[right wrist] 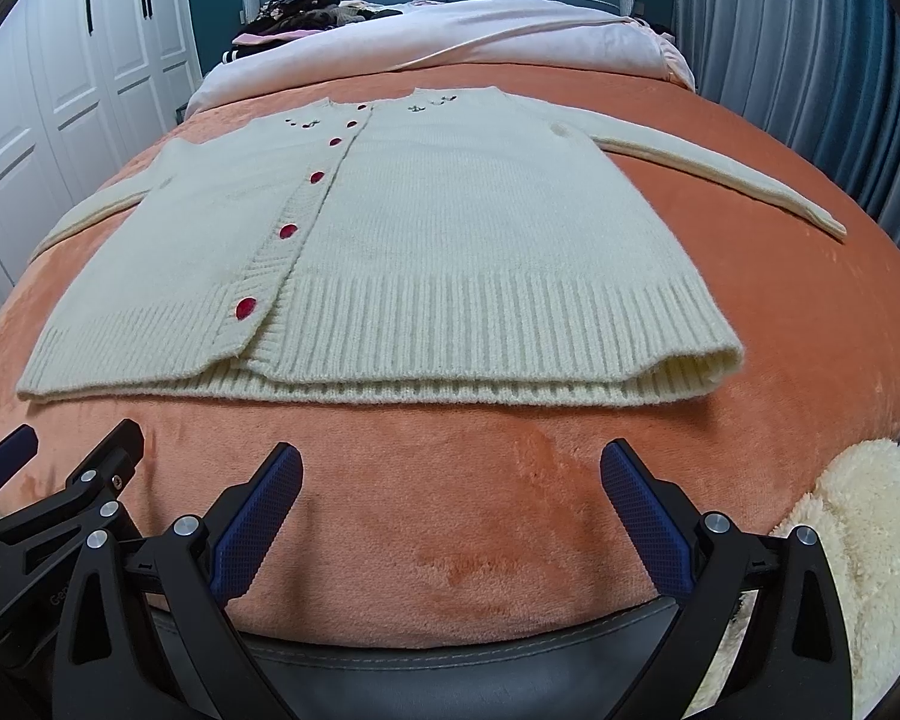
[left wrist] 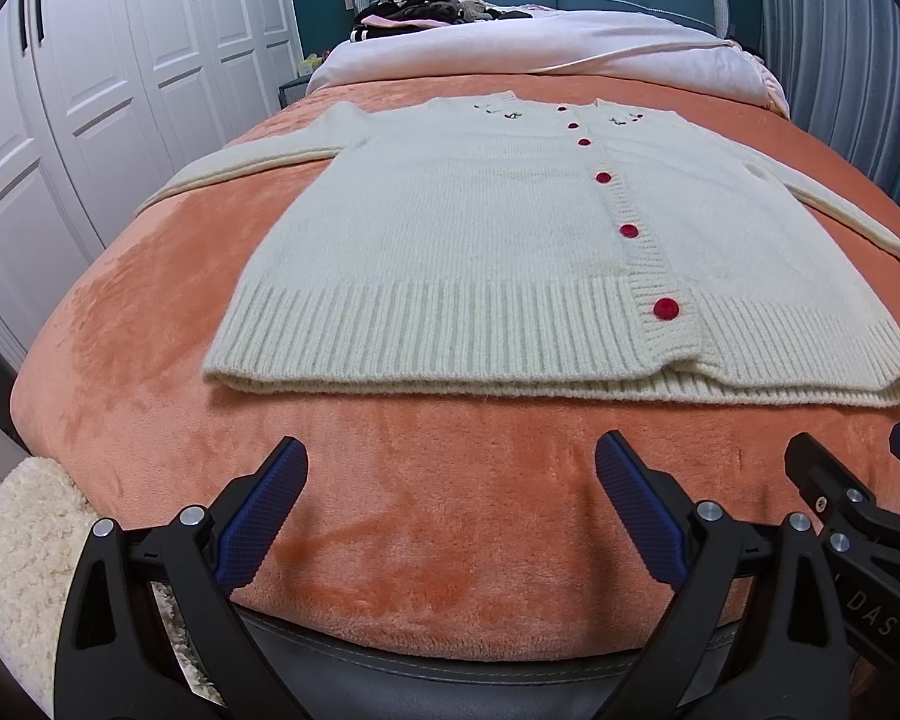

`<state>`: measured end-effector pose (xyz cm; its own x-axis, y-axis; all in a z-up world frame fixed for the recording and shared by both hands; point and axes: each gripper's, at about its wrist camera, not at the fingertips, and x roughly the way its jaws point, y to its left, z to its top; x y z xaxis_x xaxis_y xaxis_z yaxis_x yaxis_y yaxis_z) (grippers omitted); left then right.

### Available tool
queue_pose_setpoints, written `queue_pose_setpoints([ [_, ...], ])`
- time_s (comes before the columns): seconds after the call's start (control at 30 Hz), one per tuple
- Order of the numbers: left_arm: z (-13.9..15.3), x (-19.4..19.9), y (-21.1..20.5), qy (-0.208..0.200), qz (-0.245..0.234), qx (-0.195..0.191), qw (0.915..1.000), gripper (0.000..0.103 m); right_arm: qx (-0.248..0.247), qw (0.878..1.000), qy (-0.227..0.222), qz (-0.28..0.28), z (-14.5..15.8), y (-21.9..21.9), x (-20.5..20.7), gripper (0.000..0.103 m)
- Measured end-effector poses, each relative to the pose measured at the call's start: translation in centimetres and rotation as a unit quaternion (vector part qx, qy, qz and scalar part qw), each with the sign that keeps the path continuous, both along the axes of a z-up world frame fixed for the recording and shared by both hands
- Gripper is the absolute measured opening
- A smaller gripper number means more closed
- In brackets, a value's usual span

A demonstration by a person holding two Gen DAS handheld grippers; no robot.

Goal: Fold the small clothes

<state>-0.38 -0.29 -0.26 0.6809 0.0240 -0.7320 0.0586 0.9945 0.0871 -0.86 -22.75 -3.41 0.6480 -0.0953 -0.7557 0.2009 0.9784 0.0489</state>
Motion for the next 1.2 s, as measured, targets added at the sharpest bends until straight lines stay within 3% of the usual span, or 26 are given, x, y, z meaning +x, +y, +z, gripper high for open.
queue_pose_setpoints([
  [0.23, 1.9, 1.1, -0.3, -0.010, -0.003, -0.010, 0.9999, 0.095, -0.001, 1.000, -0.024, 0.018, 2.2, -0.6, 0.8, 0.098],
  [0.33, 3.9, 2.3, -0.2, -0.024, -0.004, -0.017, 0.9996, 0.097, 0.012, 0.999, -0.040, 0.013, 3.7, -2.8, 1.4, 0.098],
  [0.53, 7.0, 6.2, 2.6, -0.044, 0.023, -0.050, 0.9975, 0.098, 0.074, 0.991, -0.045, -0.103, 5.3, -16.4, 4.8, 0.098],
  [0.7, 6.8, 9.6, 4.7, -0.031, 0.047, -0.053, 0.9970, 0.098, 0.120, 0.967, -0.027, -0.225, 3.7, -30.5, 8.9, 0.098],
  [0.83, 5.8, 11.6, 5.6, -0.013, 0.063, -0.052, 0.9966, 0.098, 0.174, 0.937, -0.006, -0.303, 0.4, -39.2, 11.7, 0.098],
  [0.97, 4.7, 13.1, 5.5, 0.007, 0.070, -0.067, 0.9953, 0.098, 0.213, 0.911, -0.008, -0.354, -2.1, -43.4, 13.9, 0.098],
  [1.07, 4.0, 14.3, 4.9, 0.017, 0.065, -0.069, 0.9954, 0.098, 0.191, 0.908, -0.019, -0.372, -2.1, -44.4, 15.9, 0.098],
  [1.13, 3.5, 15.1, 4.4, 0.021, 0.058, -0.069, 0.9957, 0.098, 0.196, 0.911, -0.027, -0.362, -1.9, -45.2, 17.5, 0.082],
  [1.2, 3.2, 16.0, 4.0, 0.026, 0.053, -0.072, 0.9957, 0.098, 0.210, 0.913, -0.016, -0.349, -1.6, -45.7, 20.1, 0.025],
])
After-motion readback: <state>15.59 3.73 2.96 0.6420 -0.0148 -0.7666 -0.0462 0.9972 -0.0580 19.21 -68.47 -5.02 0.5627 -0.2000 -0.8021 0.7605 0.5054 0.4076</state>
